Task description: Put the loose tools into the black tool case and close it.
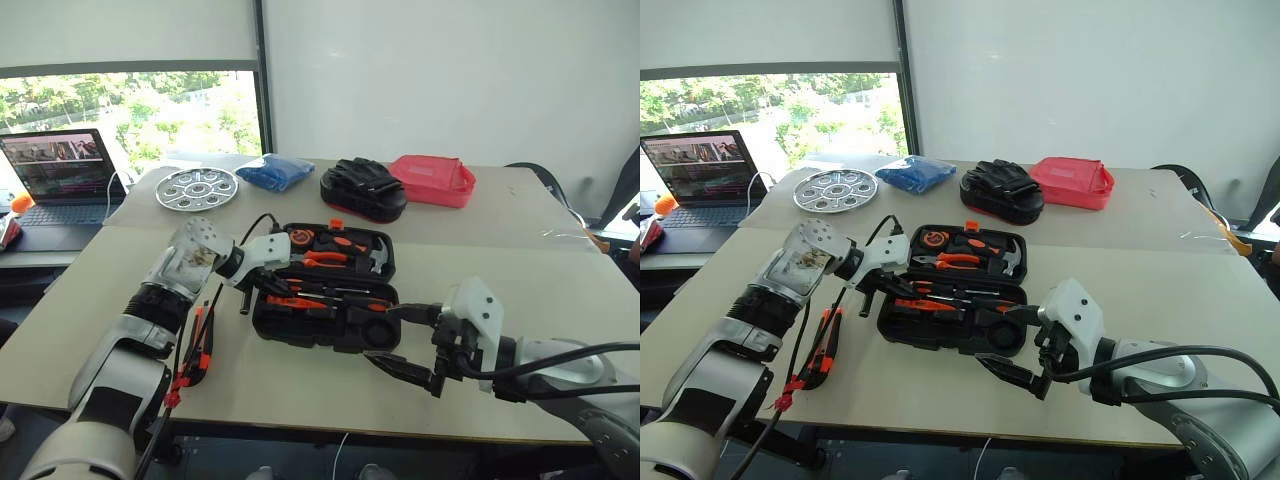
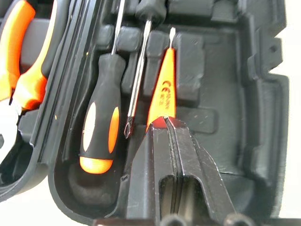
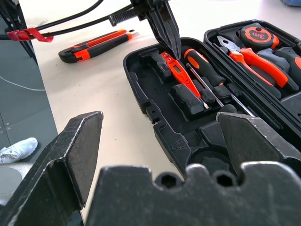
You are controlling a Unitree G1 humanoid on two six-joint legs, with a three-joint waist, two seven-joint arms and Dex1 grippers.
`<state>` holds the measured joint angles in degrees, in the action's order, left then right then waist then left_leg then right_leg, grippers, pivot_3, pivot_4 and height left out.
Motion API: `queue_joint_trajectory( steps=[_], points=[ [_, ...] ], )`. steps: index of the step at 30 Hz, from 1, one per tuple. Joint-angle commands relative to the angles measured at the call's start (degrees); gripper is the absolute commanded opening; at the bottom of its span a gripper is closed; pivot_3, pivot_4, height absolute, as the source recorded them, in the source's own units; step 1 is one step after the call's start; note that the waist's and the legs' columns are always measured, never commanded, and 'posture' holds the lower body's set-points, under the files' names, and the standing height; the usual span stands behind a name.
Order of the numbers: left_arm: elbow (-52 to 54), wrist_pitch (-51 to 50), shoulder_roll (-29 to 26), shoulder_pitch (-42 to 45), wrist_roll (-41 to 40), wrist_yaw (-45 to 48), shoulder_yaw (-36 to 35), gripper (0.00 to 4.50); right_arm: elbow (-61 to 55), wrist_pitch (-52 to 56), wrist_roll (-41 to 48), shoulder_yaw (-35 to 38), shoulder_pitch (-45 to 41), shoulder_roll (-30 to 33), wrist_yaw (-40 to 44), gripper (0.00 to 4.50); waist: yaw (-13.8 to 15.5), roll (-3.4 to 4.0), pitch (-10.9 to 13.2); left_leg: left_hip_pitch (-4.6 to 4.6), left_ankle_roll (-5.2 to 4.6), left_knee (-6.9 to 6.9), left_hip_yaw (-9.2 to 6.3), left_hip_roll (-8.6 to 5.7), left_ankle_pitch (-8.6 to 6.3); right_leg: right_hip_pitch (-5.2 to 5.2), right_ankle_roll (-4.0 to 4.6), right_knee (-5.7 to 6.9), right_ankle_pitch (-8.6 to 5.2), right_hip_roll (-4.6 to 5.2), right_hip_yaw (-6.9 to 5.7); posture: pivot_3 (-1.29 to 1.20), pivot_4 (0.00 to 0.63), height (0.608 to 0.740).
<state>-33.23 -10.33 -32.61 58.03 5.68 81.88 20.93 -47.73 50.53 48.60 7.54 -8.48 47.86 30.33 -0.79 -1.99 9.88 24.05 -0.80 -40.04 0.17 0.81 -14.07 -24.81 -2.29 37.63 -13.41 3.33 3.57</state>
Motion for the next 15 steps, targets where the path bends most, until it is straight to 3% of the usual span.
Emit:
queue_joint_trajectory(
  steps=[1,15],
  points=[
    [-0.87,3.61,0.71,0.06,1.04,-1.01,0.54,0.02,-0.67,-0.74,0.96,1.11,-0.78,0.15,0.34,4.5,0.03,0.0,0.0,0.01,0.0,0.0,0.01,0.0,0.0,0.0,0.0,0.0,0.0,0.0,0.0,0.0,0.15,0.74],
    [-5.43,8.2,2.07,0.2,2.67,-2.72,0.66,0.02,-1.03,-0.27,1.69,1.4,-0.51,0.28,0.1,4.5,0.03,0.0,0.0,-0.21,0.0,0.0,0.01,0.0,0.0,0.23,0.0,-0.02,0.0,0.0,0.0,0.0,0.15,0.74]
  ],
)
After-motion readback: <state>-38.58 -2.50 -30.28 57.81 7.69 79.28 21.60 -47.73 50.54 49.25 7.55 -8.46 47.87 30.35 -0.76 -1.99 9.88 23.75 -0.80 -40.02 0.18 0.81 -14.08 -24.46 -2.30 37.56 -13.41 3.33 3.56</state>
